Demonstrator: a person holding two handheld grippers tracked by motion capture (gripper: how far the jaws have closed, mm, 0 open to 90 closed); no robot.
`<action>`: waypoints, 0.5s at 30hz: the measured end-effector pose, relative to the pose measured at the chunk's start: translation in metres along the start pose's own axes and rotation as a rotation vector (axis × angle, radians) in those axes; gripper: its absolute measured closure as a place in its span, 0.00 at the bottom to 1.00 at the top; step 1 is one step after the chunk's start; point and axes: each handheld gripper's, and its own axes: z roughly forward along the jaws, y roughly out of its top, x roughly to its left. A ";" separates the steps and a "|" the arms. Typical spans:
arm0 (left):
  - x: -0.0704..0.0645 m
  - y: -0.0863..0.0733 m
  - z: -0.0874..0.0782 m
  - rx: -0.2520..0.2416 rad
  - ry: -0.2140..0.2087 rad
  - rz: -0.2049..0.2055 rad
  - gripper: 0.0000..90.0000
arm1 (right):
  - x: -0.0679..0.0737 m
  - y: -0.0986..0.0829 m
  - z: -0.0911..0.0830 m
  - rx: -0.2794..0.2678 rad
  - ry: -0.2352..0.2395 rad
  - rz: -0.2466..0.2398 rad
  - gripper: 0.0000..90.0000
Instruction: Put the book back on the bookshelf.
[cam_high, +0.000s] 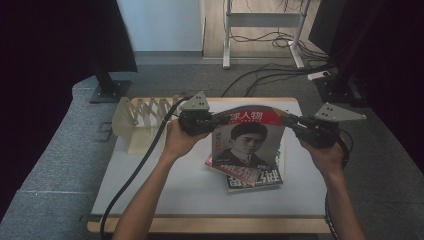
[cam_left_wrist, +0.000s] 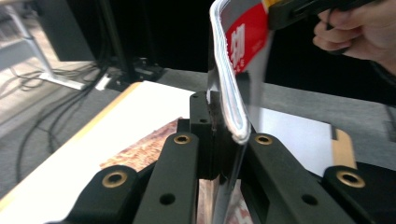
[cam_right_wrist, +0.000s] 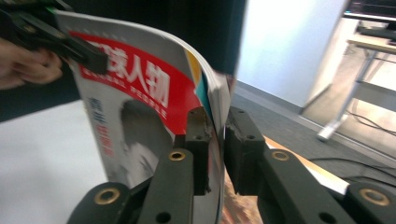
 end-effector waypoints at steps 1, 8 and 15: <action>0.000 0.000 0.000 0.002 -0.006 -0.001 0.96 | -0.001 -0.002 -0.001 0.004 -0.007 0.000 0.86; -0.001 0.001 -0.002 0.018 -0.002 0.005 0.96 | -0.007 -0.014 -0.006 0.031 -0.045 0.004 0.83; -0.001 0.002 -0.005 0.043 0.007 0.009 0.96 | -0.011 -0.035 -0.006 0.086 -0.118 -0.003 0.76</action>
